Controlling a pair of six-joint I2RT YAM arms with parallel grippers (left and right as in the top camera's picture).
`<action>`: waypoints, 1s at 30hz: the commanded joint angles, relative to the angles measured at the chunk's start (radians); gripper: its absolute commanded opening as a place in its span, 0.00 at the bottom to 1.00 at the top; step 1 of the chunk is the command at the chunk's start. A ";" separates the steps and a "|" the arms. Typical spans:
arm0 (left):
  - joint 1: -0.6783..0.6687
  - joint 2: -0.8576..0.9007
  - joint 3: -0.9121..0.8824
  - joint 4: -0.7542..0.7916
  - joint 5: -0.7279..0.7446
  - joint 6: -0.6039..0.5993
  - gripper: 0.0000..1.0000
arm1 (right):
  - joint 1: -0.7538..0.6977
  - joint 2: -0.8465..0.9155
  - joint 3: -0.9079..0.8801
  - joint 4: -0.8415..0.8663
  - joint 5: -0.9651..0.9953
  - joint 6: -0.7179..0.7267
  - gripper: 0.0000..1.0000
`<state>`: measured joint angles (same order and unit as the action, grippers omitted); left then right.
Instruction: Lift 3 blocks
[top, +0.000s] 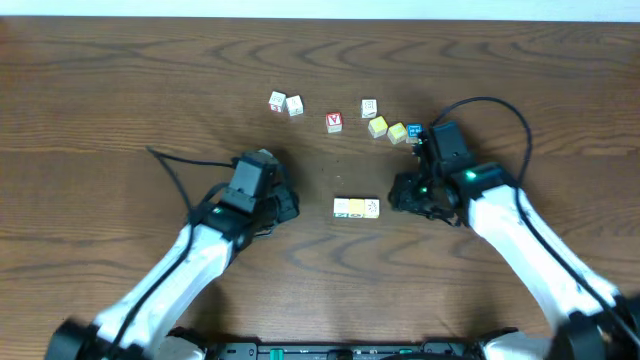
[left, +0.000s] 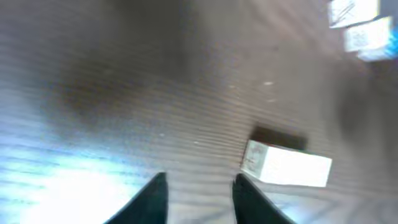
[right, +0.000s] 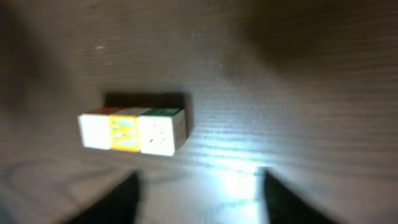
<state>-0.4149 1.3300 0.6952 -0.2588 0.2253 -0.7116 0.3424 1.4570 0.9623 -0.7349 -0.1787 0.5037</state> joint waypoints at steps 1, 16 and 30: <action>0.023 -0.106 0.010 -0.034 -0.010 0.024 0.51 | -0.014 -0.110 0.024 -0.038 0.007 -0.015 0.99; 0.063 -0.285 0.010 -0.198 -0.171 0.072 0.73 | 0.053 -0.561 0.014 -0.416 0.126 -0.010 0.99; 0.063 -0.284 0.010 -0.205 -0.197 0.072 0.74 | 0.098 -0.821 -0.089 -0.445 0.126 0.065 0.99</action>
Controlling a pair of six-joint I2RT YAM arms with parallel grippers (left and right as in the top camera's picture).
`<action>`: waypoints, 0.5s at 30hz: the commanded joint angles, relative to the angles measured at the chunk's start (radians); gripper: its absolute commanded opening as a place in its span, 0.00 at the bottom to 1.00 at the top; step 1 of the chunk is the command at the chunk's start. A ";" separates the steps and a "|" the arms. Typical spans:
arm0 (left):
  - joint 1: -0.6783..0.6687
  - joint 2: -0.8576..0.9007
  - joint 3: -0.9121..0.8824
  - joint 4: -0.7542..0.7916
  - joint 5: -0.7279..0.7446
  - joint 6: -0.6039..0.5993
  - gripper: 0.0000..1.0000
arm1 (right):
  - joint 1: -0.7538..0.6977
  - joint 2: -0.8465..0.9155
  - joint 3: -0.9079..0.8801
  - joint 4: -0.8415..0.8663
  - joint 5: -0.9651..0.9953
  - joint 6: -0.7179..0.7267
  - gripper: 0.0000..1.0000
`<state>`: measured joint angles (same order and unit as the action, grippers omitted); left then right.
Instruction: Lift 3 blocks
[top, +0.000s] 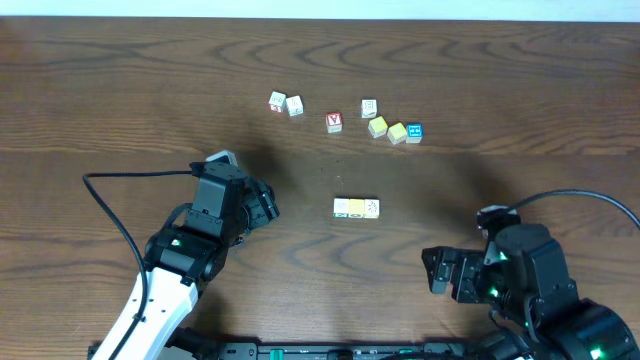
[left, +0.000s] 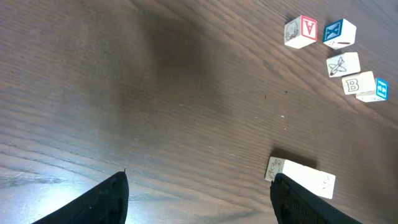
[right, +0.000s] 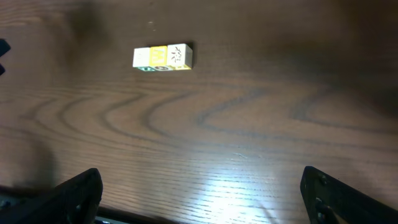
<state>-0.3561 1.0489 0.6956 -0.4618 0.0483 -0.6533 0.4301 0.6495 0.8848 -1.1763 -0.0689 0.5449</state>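
Note:
Three blocks sit pressed together in a row (top: 356, 208) on the wooden table, white, yellow and white on top. The row also shows in the left wrist view (left: 301, 178) and the right wrist view (right: 163, 56). My left gripper (top: 262, 203) is to the left of the row, open wide, with nothing between its fingers (left: 106, 199). My right gripper (top: 440, 272) is down at the near right, well away from the row, open and empty (right: 202, 199).
Several loose letter blocks lie at the back of the table: two white ones (top: 285, 103), a red one (top: 334, 122), and a cluster ending in a blue one (top: 414, 131). The left wrist view shows some of them (left: 339, 32). The table's near edge is just below the right gripper.
My right arm has gone from beside the row's right end to the near right corner. My left arm has shifted left and back. The left jaws, close together before, now stand wide apart.

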 joint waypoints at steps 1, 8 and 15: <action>0.004 -0.003 0.010 -0.002 -0.019 0.014 0.74 | 0.010 -0.014 -0.011 -0.007 0.016 0.024 0.99; 0.004 -0.003 0.010 -0.002 -0.019 0.014 0.74 | 0.010 -0.013 -0.012 -0.035 0.016 0.023 0.99; 0.004 -0.003 0.010 -0.002 -0.019 0.014 0.75 | 0.010 -0.013 -0.012 -0.039 0.015 0.024 0.99</action>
